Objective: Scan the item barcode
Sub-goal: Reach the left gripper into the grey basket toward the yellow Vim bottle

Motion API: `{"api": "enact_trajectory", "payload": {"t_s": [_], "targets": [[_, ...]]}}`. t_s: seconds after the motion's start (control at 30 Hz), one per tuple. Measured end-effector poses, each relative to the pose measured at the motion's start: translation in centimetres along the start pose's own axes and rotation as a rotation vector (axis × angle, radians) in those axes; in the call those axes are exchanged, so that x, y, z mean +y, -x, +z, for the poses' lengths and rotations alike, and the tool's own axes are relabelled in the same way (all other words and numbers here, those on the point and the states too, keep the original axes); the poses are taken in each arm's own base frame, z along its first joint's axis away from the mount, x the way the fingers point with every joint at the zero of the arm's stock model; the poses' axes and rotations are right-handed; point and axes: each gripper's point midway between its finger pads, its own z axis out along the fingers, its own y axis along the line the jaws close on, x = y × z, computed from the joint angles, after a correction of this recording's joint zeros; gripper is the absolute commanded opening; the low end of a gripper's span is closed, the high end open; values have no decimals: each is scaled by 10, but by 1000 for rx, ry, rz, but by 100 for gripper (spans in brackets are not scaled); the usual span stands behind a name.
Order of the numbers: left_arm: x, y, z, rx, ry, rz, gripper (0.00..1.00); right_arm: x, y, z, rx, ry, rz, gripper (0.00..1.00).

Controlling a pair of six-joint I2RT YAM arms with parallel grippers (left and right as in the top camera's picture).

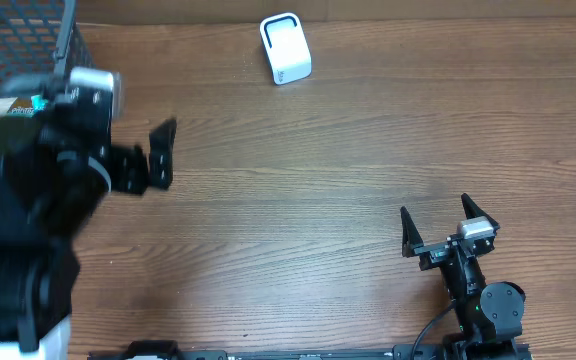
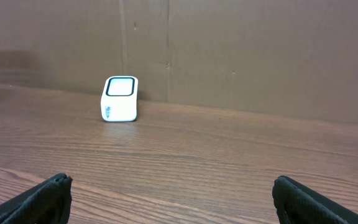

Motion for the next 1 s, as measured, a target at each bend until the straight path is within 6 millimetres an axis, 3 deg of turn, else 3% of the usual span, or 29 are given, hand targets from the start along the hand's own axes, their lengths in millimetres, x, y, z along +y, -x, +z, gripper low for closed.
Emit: {"api": "enact_trajectory", "payload": {"t_s": [0.17, 0.33, 0.67, 0.87, 1.0], "targets": [[15, -1, 36, 57, 46, 6, 100, 0, 0, 0, 0, 0, 0, 100], [46, 5, 57, 56, 180, 8, 100, 0, 0, 0, 1, 0, 0, 100], [165, -9, 40, 59, 503, -167, 99, 0, 0, 0, 0, 0, 1, 100], [226, -37, 26, 110, 633, -277, 100, 0, 0, 0, 0, 0, 1, 100], [256, -62, 31, 163, 644, -339, 100, 0, 0, 0, 0, 0, 0, 100]]}}
